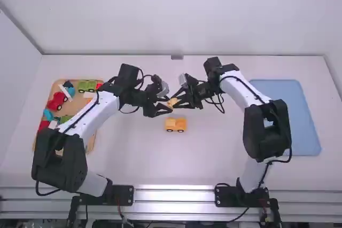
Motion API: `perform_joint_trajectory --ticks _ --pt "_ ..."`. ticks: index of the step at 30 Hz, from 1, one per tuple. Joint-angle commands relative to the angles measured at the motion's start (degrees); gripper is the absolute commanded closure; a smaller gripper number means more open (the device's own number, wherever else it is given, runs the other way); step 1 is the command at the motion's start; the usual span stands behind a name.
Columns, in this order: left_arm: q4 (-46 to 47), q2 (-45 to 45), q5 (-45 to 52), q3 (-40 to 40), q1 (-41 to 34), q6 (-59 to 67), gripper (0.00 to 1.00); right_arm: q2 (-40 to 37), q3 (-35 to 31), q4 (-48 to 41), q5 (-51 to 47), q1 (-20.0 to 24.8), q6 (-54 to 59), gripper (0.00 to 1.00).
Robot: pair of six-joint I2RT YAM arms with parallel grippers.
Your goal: Assemble lego blocks to make yellow taxi
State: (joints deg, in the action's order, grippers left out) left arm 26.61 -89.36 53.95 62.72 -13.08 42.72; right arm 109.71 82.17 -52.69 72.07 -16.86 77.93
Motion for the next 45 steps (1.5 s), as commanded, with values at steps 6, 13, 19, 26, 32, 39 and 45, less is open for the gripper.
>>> perform_joint_trajectory --ticks 6,13,19,26,32,39,45 --pt "0.37 -0.44 0.63 0.63 -0.90 0.42 0.52 0.44 1.51 -0.09 1.64 -0.07 0.11 0.79" --pt "-0.11 -0.44 -0.28 0.63 -2.34 0.42 0.56 0.44 1.49 -0.11 1.62 -0.11 -0.09 0.79" --pt "-0.20 -0.44 -1.07 0.63 -2.29 0.42 0.58 0.44 1.49 -0.22 1.38 -0.02 -0.11 0.79" --pt "-0.63 -0.44 -1.05 0.66 -2.25 0.42 0.59 0.44 1.49 -0.26 0.72 -0.02 -0.09 0.79" --pt "-0.48 -0.44 -1.09 0.66 -2.25 0.63 0.57 0.44 1.49 -0.28 -0.13 -0.02 -0.11 0.79" --pt "-0.46 -0.44 -1.09 0.66 -2.25 0.61 0.67 0.44 1.49 -0.26 -0.15 -0.02 -0.07 0.79" --pt "-0.42 -0.44 -1.11 0.66 -2.25 0.61 0.76 0.44 1.49 -0.26 -0.13 -0.02 -0.07 0.77"
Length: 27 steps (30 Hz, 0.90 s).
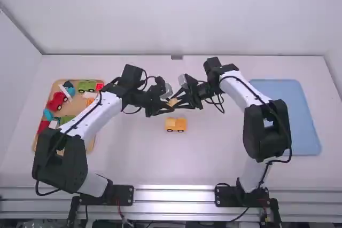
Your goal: Assemble lego blocks to make yellow taxi
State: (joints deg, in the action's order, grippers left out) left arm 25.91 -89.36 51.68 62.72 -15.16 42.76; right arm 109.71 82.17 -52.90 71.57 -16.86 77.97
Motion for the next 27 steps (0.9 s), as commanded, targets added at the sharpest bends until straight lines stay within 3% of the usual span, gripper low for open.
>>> perform_joint_trajectory --ticks 1,7,8,9,11,12,22,27 --pt "0.28 -0.44 1.16 0.66 -0.17 0.55 0.76 0.44 1.49 -0.04 0.37 -0.02 -0.13 0.76" --pt "0.31 -0.44 1.16 0.66 -0.20 0.52 0.84 0.44 1.49 0.15 0.46 -0.02 0.28 0.63" --pt "0.24 -0.44 1.18 0.66 -0.17 0.55 0.85 0.44 1.49 0.15 0.37 -0.02 0.57 0.55" --pt "0.28 -0.44 1.05 0.66 -0.22 0.55 0.87 0.44 1.49 0.37 0.22 0.07 0.50 0.36" --pt "0.39 -0.44 0.46 0.66 -0.24 0.55 0.87 0.44 1.51 0.61 -0.11 0.46 0.37 0.24" --pt "0.50 -0.44 -0.70 0.66 -0.28 0.33 0.87 0.44 1.60 0.92 -0.76 1.09 0.26 0.03" --pt "-3.08 -0.44 -9.70 0.66 -0.63 -9.46 0.88 -2.01 2.32 5.31 -6.38 8.46 -10.67 0.02" --pt "-4.61 -0.46 -12.44 0.66 -2.34 -10.05 0.90 -4.94 2.14 13.14 -16.98 11.72 -29.57 0.02"
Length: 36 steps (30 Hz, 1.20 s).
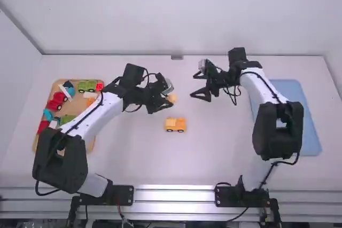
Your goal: Assemble lego blocks to make yellow taxi
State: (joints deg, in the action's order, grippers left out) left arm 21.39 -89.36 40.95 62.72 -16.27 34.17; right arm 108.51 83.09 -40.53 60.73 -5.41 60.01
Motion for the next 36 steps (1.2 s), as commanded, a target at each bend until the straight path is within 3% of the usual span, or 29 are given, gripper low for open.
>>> perform_joint_trajectory --ticks 1,6,10,17,20,21,26,31,36 --pt "-0.33 -0.46 -2.25 0.66 -1.90 -1.42 0.90 -4.35 1.20 2.49 -9.99 0.39 -16.06 0.02" --pt "-1.92 -0.46 -6.47 0.66 -4.90 -1.86 0.89 -7.52 -0.39 7.43 -22.73 -0.44 -28.63 0.02" --pt "-3.37 -0.94 -7.37 0.66 -6.23 -1.64 0.90 -12.07 -5.33 12.59 -30.27 -0.98 -34.77 0.02" --pt "-7.30 -4.66 -7.32 0.66 -6.19 -4.39 0.92 -26.93 -23.21 26.93 -38.34 -0.94 -44.02 0.02" --pt "-8.76 -6.43 -7.45 0.66 -7.48 -4.37 0.92 -36.46 -35.01 37.68 -41.83 -0.96 -48.30 0.02" --pt "-8.76 -6.43 -7.45 0.66 -7.48 -4.37 0.92 -36.46 -35.01 37.68 -41.83 -0.96 -48.30 0.02" --pt "-8.74 -8.94 -12.26 2.64 -11.37 -4.35 0.93 -48.65 -48.70 49.72 -44.30 -0.59 -52.78 0.02" --pt "-2.38 -13.35 -14.95 8.28 -15.23 -0.42 0.95 -57.22 -56.00 53.88 -45.77 1.11 -55.82 0.02" --pt "1.64 -18.43 -17.22 13.57 -17.79 0.44 0.96 -62.75 -58.82 52.59 -45.64 2.86 -55.80 0.02"
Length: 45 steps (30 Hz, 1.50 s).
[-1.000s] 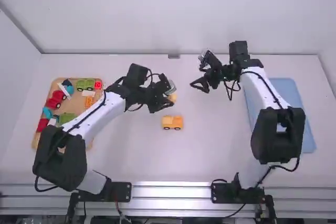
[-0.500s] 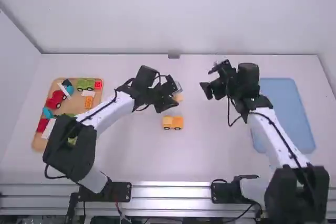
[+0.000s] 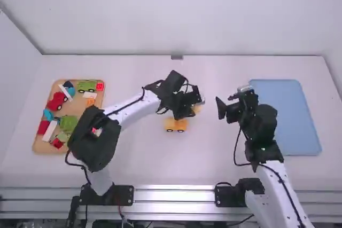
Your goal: Assemble lego blocks to make yellow taxi
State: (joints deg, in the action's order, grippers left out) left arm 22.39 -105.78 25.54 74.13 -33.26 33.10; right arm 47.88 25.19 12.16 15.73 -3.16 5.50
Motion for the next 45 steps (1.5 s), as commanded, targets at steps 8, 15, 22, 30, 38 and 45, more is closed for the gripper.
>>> perform_joint_trajectory --ticks 8,15,22,30,38,45 --pt "6.12 -9.40 -9.18 7.93 -5.75 6.25 0.98 -8.83 -1.60 -5.95 -2.36 2.97 -4.20 0.02" --pt "5.81 -13.11 -12.17 7.98 -9.88 11.54 0.98 -10.43 -1.62 -7.76 -2.25 3.82 -4.02 0.02" --pt "3.78 -15.08 -15.69 7.98 -9.70 11.32 0.98 -9.16 -1.62 -6.99 -2.32 2.32 -4.00 0.02" --pt "4.22 -17.31 -16.15 8.92 -9.68 11.28 0.98 -6.47 -1.62 -4.72 -2.08 2.03 -4.02 0.02" --pt "4.02 -17.31 -15.98 9.20 -9.27 11.30 0.75 -6.34 -1.60 -4.50 -2.10 2.03 -4.02 0.02" --pt "4.15 -17.31 -15.96 9.22 -9.60 11.32 0.30 -6.25 -1.60 -4.66 -2.08 2.03 -4.00 0.02"
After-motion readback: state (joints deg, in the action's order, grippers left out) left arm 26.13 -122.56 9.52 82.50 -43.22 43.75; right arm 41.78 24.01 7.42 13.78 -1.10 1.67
